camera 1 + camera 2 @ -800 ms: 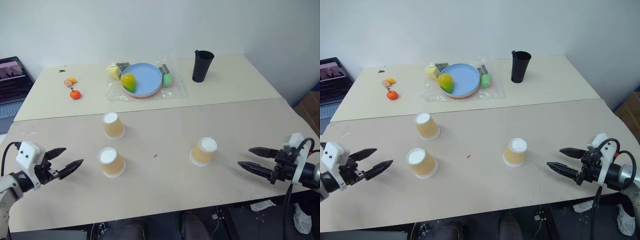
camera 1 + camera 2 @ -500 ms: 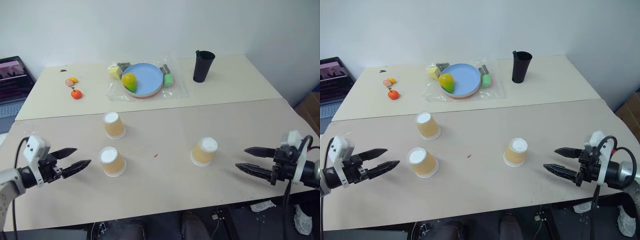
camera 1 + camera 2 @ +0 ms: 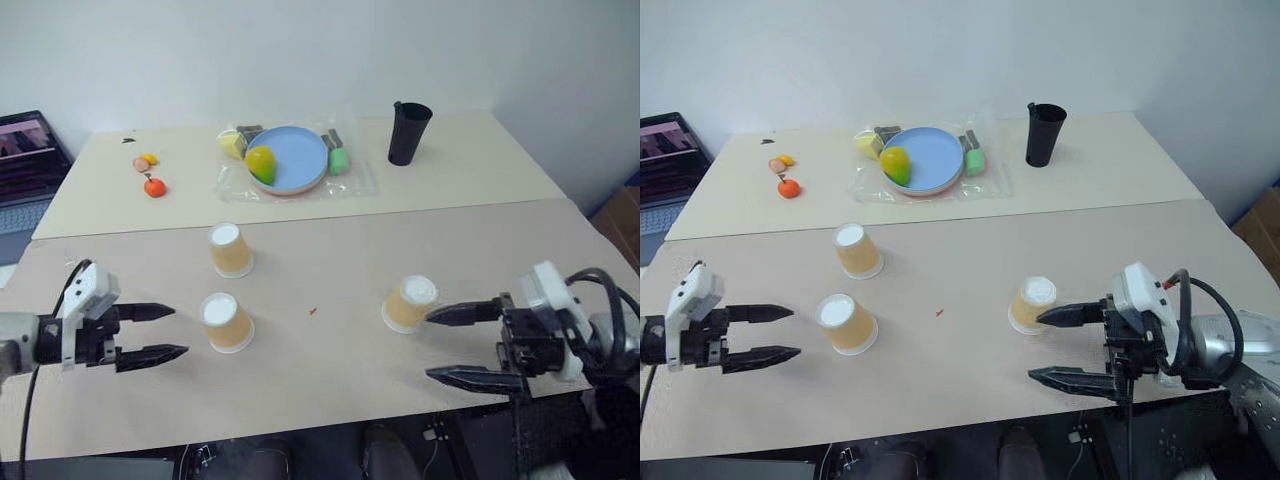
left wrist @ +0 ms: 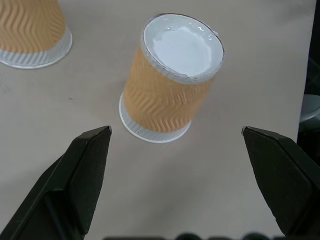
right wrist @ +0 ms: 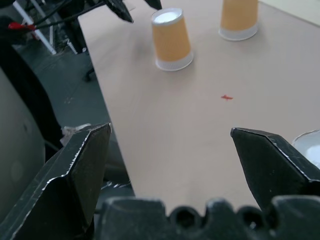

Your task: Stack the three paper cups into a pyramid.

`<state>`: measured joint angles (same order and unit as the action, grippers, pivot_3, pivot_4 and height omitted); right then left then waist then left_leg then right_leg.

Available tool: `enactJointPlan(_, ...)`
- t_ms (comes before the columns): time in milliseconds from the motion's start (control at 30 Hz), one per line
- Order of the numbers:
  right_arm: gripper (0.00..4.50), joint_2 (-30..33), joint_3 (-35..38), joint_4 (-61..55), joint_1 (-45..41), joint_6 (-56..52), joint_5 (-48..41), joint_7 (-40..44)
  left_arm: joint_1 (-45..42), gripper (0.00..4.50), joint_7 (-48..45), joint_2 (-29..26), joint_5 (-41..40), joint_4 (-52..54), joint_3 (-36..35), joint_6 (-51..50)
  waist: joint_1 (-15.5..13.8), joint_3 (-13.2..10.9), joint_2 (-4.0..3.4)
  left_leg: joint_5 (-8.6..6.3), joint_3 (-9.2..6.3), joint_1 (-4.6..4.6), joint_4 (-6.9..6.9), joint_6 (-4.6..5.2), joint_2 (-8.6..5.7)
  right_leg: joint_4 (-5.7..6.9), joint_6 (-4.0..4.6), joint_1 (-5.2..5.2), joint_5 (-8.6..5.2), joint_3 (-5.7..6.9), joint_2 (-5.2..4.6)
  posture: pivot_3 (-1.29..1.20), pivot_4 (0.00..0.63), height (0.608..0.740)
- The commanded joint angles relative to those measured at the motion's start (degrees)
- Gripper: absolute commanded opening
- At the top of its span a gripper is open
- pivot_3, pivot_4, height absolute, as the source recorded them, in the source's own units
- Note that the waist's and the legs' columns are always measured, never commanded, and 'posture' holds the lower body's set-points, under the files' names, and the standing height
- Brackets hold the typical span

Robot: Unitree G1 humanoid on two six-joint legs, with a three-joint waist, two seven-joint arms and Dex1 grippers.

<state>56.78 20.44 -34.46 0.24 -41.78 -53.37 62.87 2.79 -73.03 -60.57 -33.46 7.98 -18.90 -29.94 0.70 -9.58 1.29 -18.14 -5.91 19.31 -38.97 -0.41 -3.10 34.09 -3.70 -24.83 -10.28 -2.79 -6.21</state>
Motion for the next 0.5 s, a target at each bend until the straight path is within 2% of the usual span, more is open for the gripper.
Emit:
enactJointPlan(33,4.5,0.3,1.2,-0.1,-1.8,-0.8,-2.4,-1.3,-3.3,4.47,2.0,2.5,2.9,-0.5,3.8,3.1,0.0,0.0,0.0,0.0,0.0,0.01,0.01,0.0,0.0,0.0,0.0,-0.03,0.0,0.01,0.0,0.0,0.15,0.735)
enactJointPlan(200,4.5,0.6,2.7,-0.5,-2.0,-1.7,-4.3,-2.3,-4.4,4.47,1.9,4.6,3.7,0.0,6.3,4.2,0.2,0.0,0.03,0.0,0.03,0.08,0.0,0.0,0.02,0.02,0.04,-0.21,0.03,0.03,-0.01,0.0,0.15,0.735)
enactJointPlan(500,4.5,1.0,3.7,-1.5,-0.7,-2.0,-4.6,-3.5,-11.9,4.47,4.3,9.0,6.8,-4.7,10.8,6.3,0.0,0.0,0.03,0.0,0.02,0.05,-0.02,0.0,0.01,0.05,0.04,-0.14,0.04,0.07,-0.02,0.0,0.15,0.735)
